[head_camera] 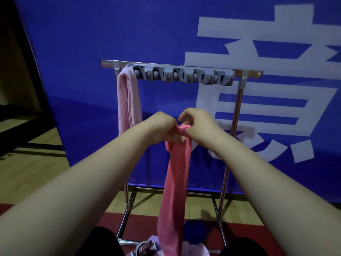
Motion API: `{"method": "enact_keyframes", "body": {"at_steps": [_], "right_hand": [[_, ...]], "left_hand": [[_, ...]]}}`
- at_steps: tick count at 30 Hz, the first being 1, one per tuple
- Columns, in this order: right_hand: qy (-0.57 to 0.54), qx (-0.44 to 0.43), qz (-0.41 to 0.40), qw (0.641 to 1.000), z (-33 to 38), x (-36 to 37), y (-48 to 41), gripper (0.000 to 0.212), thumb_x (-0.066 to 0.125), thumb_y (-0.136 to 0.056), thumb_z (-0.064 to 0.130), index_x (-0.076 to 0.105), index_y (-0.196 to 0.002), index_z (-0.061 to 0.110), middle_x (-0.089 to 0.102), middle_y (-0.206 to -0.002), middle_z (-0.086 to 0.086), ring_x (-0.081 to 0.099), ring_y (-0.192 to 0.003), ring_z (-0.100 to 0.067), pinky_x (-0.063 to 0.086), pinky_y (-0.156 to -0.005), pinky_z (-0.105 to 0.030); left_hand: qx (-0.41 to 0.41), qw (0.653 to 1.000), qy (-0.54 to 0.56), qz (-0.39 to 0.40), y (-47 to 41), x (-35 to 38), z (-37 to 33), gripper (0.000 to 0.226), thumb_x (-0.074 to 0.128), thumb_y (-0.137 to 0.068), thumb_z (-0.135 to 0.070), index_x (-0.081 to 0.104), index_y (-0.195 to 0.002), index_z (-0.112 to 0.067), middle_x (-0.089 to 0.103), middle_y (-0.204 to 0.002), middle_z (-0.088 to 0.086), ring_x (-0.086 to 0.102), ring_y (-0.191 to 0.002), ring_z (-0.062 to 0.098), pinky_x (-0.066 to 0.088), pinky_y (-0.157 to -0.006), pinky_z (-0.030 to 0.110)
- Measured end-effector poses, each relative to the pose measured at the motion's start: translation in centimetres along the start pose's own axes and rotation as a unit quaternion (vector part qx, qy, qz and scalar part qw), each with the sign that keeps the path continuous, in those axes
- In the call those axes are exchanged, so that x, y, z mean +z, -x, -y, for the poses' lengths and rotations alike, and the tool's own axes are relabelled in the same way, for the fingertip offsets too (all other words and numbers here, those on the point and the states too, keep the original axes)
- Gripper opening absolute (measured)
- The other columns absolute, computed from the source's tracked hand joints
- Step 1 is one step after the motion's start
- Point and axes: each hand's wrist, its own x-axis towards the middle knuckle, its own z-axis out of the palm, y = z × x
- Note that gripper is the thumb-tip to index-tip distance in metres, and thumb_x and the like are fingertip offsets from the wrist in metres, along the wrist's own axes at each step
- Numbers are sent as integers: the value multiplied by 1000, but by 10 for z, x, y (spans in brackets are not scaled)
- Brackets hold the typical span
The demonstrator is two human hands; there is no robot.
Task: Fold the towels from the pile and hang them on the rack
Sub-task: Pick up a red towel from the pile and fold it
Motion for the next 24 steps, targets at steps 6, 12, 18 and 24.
{"method": "enact_keyframes", "body": {"at_steps": [6, 12, 18, 24], "right_hand": [[-7, -15, -66, 998, -6, -9, -4, 31, 50, -76, -8, 66, -91, 14, 64, -85, 7, 59, -76, -8, 46, -69, -12], [22, 13, -60, 998, -19, -22, -4, 25, 52, -79, -5, 65, -89, 13, 63, -84, 6, 61, -81, -14, 44, -65, -18], [23, 43, -124, 991, -28, -35, -6, 24, 49, -83, -6, 61, -83, 15, 62, -82, 3, 58, -75, -13, 43, -56, -21], [37, 33, -111, 993, -32, -29, -6, 17, 55, -79, -5, 60, -79, 11, 60, -75, 0, 55, -68, -14, 39, -50, -12]], "left_hand": [[6, 948, -306, 90, 5, -5, 11, 19, 59, -87, -16, 63, -105, -16, 69, -95, 10, 68, -90, 25, 60, -80, 46], [52, 889, -453, 43, -10, -26, 40, 17, 59, -88, -24, 64, -101, -14, 62, -78, 0, 59, -68, 24, 50, -63, 30], [185, 852, -472, -134, -21, -57, 6, 23, 51, -96, -22, 70, -108, -26, 66, -110, -2, 61, -104, 27, 50, -74, 39], [181, 819, -526, -139, -18, -57, 1, 27, 53, -97, -40, 71, -102, -20, 65, -99, 0, 59, -96, 25, 44, -62, 35]]}}
